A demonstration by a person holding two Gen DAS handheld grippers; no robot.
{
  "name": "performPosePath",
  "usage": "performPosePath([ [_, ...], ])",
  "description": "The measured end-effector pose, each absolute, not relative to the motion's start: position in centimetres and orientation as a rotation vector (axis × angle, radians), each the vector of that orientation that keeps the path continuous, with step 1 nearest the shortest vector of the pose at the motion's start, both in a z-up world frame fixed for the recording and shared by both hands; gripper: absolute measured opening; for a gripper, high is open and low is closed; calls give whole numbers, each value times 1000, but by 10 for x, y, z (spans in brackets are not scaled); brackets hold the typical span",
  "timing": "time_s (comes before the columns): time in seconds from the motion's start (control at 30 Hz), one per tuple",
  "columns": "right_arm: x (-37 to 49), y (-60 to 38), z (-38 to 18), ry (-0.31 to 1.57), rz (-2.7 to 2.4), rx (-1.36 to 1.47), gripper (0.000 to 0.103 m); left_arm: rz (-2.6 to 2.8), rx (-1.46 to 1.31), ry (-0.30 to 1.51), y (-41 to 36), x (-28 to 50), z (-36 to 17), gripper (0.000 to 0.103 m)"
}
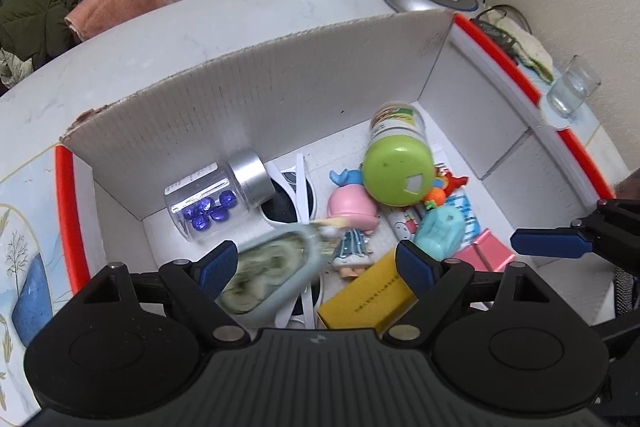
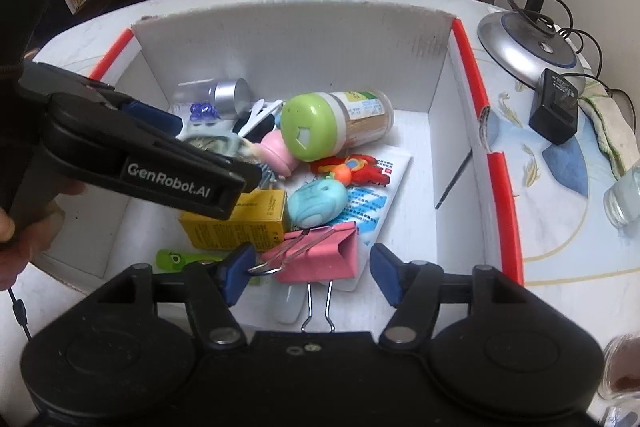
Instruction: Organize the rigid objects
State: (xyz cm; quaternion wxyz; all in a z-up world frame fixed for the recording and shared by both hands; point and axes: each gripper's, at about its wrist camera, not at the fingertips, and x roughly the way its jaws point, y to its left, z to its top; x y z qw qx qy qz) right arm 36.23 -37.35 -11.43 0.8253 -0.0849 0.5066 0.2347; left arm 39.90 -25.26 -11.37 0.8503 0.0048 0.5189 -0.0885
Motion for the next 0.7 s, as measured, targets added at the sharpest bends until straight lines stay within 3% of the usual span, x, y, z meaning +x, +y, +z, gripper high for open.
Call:
performPosePath([
  [0.7, 321, -372, -56, 945, 478, -114, 75, -228, -15, 862, -216, 319, -40, 86],
])
